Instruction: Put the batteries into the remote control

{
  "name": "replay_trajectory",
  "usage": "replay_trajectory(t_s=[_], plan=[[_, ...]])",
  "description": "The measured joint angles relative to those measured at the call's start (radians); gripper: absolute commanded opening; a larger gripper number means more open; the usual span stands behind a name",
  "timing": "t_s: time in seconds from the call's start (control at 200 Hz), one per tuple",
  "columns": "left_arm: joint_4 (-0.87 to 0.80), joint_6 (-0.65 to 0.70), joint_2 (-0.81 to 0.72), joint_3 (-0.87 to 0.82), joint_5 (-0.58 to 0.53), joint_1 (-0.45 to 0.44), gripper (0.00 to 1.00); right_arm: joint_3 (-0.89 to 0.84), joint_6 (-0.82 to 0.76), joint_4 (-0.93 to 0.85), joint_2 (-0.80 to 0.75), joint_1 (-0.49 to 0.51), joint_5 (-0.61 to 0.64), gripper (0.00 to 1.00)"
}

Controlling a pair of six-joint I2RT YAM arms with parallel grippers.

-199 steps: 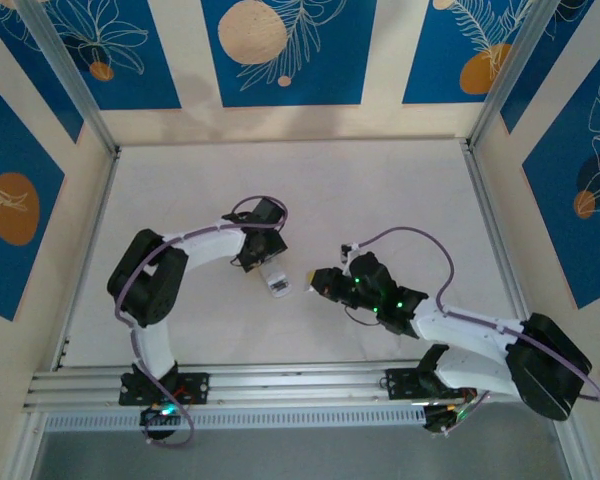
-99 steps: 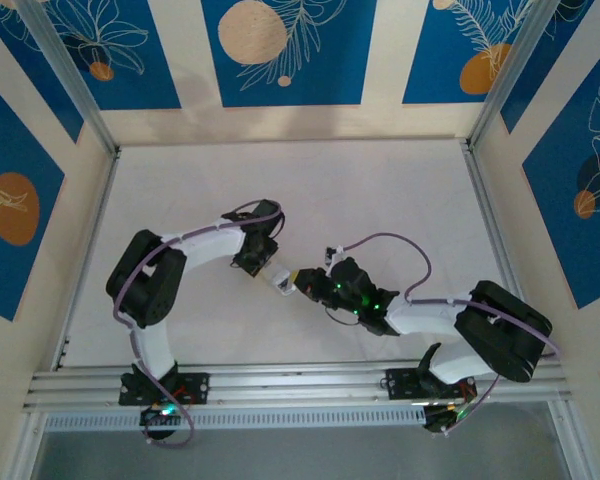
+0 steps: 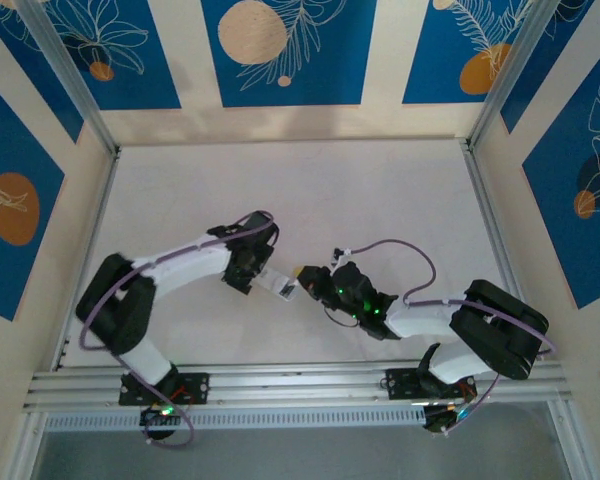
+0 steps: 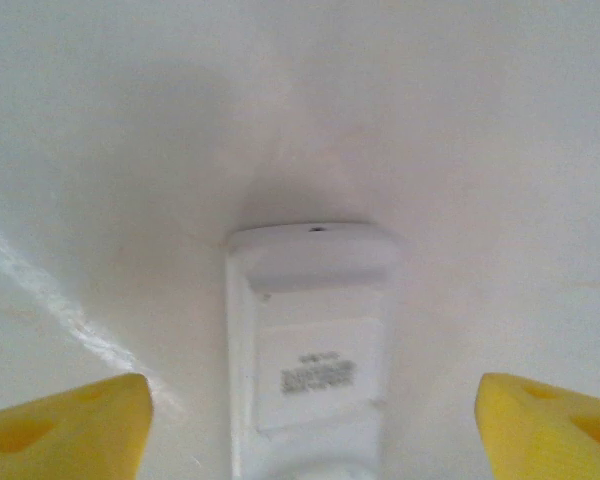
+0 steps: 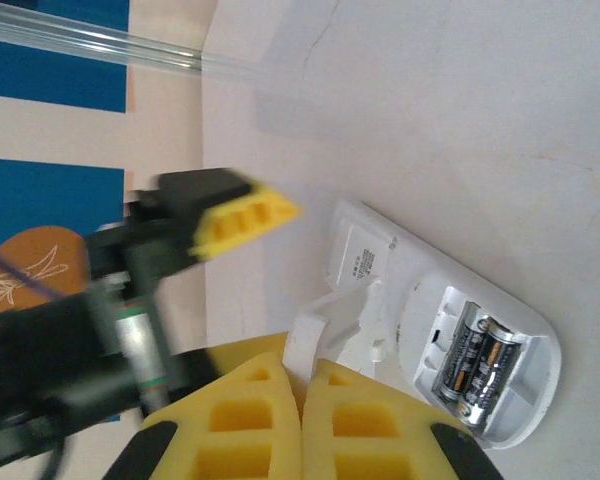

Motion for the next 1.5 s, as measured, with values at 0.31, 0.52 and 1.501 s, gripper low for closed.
replay_trajectory(t_s=[0.31,0.52,1.501], plan=[[0.254,0.769,-0.497,-0.128,0.124,0.219,0.93,-0.001,0.061,0.064,0.098,0.043,0.023,0.00],[0.072,1.280,-0.503,0.027,0.266,0.297,0.94,0.029,0.095,0.059,0.159,0.108,0.087,0.00],[0.050,1.482,-0.555,-0.095,0.470,0.347,0.98,0.064,0.161,0.151,0.276,0.093,0.146,0.00]])
